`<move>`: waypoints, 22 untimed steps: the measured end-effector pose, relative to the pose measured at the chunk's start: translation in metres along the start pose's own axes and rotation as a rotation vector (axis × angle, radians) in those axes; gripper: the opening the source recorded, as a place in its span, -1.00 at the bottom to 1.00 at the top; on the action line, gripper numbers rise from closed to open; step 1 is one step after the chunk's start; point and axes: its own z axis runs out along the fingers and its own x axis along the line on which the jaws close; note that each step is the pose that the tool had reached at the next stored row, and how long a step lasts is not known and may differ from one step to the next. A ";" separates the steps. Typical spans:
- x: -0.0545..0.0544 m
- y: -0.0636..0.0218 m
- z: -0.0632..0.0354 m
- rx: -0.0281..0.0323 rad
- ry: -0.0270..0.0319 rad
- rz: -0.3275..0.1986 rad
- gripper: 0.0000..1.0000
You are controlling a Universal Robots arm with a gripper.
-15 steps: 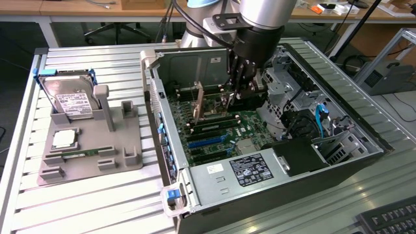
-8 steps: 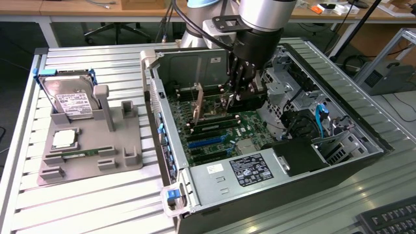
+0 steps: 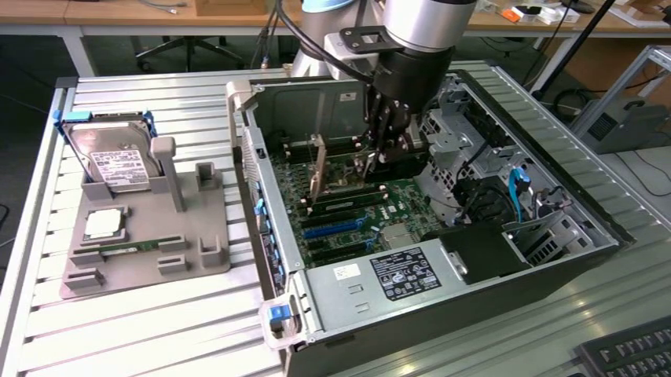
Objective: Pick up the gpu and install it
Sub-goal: 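Insert the gpu into the slot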
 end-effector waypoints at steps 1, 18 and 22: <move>0.000 0.0001 0.0004 0.0000 0.0000 0.000 -0.47; 0.003 0.0002 0.0090 -0.0001 0.0001 0.000 -0.47; 0.004 0.0003 0.0106 0.0000 0.0000 0.000 -0.47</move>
